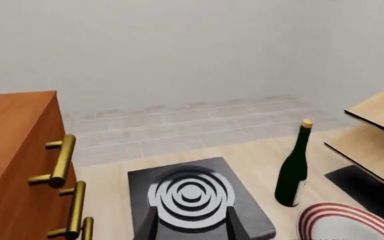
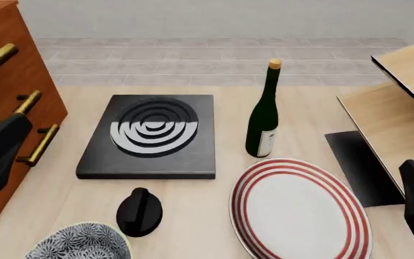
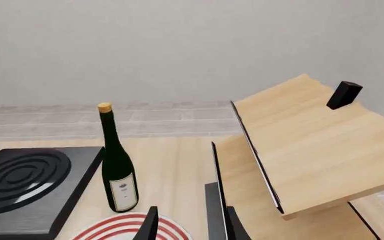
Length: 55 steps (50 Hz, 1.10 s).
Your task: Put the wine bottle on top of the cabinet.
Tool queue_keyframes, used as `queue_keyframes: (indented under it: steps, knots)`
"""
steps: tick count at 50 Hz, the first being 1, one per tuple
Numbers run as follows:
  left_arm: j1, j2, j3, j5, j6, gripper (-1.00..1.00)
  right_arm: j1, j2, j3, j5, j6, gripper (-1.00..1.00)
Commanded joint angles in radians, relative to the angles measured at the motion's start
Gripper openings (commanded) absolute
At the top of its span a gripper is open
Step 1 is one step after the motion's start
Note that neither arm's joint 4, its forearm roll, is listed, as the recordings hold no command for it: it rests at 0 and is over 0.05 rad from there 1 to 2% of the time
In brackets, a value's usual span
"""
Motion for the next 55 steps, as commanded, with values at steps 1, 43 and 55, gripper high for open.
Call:
queue_keyframes:
  steps: [1, 43, 55]
  knots:
    - [-0.100, 0.182, -0.037, -0.126, -0.008, 1.00, 0.000, 0.004, 0.000, -0.001, 0.003, 1.00]
    - [-0.290, 0.734, -0.274, -0.398, 0.016, 1.00, 0.006, 0.021, 0.001, -0.010, 0.005, 1.00]
    - [-0.327, 0.806, -0.312, -0.407, 0.025, 1.00, 0.006, 0.021, 0.001, -0.011, 0.003, 1.00]
